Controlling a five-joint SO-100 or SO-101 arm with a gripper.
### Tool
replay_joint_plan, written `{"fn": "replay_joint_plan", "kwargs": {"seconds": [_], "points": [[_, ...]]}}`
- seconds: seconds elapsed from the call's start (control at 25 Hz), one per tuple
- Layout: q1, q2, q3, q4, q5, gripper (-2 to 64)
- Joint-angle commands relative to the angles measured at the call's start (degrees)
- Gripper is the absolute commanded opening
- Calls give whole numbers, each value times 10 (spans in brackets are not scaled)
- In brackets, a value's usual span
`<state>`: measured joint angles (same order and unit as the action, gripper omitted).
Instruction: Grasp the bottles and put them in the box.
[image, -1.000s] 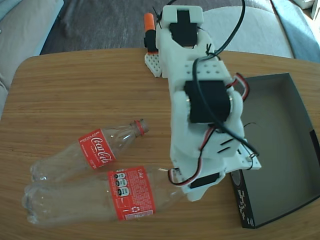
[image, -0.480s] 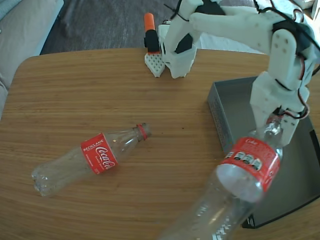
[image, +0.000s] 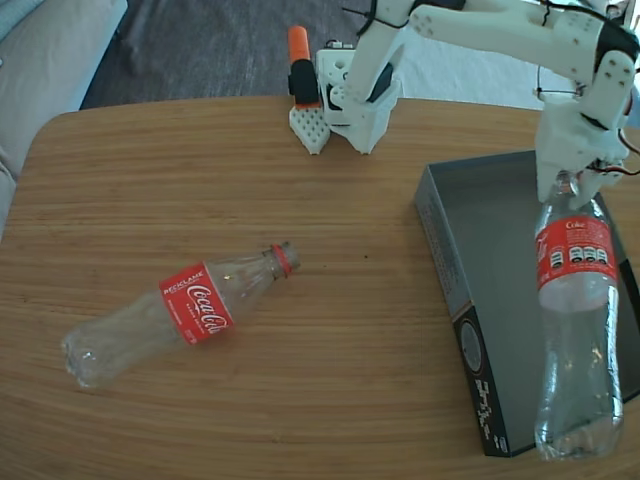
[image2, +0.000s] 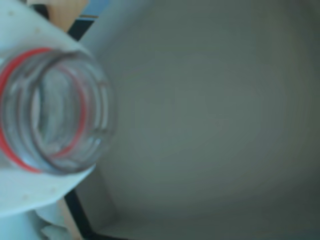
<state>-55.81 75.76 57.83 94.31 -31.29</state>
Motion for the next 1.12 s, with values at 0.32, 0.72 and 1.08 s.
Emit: {"fn": "replay_joint_plan", "kwargs": {"seconds": [0.32,0.72,1.08], "points": [[2,46,32,39,-142,-3],[14,127,184,38,-196,-3],[11,204,283,31,-215,-3]]}}
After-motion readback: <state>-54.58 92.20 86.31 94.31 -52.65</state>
